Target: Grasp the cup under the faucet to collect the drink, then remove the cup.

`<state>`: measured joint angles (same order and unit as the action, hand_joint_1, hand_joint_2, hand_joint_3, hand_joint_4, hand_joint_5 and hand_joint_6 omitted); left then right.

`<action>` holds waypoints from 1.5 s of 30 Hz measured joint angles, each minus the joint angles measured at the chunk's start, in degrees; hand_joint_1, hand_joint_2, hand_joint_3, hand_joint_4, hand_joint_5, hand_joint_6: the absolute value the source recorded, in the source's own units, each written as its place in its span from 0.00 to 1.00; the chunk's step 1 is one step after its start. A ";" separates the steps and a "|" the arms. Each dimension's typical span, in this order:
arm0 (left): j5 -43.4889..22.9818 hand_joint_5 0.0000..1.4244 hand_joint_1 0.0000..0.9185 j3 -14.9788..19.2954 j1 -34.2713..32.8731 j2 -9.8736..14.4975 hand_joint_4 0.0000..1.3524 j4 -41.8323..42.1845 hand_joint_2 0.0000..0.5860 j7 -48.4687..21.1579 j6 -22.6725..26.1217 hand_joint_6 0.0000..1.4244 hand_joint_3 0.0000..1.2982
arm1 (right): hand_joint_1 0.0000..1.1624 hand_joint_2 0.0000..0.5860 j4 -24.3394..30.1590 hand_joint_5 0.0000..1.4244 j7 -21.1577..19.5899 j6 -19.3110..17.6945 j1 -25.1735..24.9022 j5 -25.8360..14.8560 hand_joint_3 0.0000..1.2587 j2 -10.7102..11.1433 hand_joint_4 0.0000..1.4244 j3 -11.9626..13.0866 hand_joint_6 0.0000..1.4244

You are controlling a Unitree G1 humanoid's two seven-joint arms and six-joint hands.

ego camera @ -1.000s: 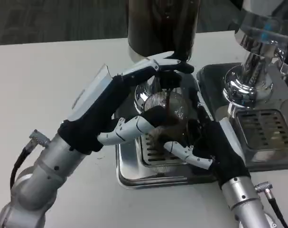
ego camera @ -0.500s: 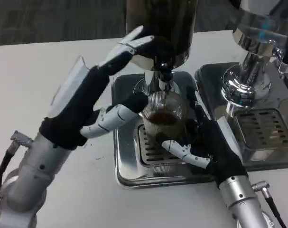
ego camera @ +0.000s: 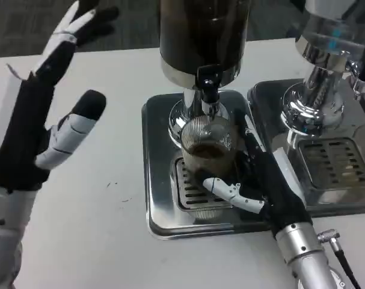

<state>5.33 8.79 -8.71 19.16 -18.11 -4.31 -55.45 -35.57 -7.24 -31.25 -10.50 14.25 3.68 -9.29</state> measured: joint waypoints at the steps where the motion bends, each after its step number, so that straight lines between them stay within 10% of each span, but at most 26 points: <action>1: 0.17 0.14 0.00 0.50 0.04 0.00 0.00 -0.74 0.32 0.50 -0.04 0.12 0.17 | 0.62 0.30 0.00 0.00 -0.07 0.00 0.00 0.03 0.00 -0.07 0.00 0.00 0.12; 20: 12.03 0.11 0.00 -1.21 2.15 2.19 0.00 -23.71 0.33 10.15 0.03 0.09 0.17 | 0.69 0.27 2.04 0.00 0.63 5.71 -1.88 2.49 0.00 0.16 0.00 -0.48 0.11; 45: 17.90 0.10 0.00 -7.80 3.58 4.08 0.00 -26.78 0.35 16.72 0.06 0.08 0.15 | 0.76 0.26 -3.08 0.16 1.80 4.85 -5.88 -0.57 0.00 -1.36 0.10 -0.08 0.30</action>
<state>23.23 0.99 -5.13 23.24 -44.89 12.42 -55.39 -38.65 -5.44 -26.41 -16.38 13.68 2.32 -9.37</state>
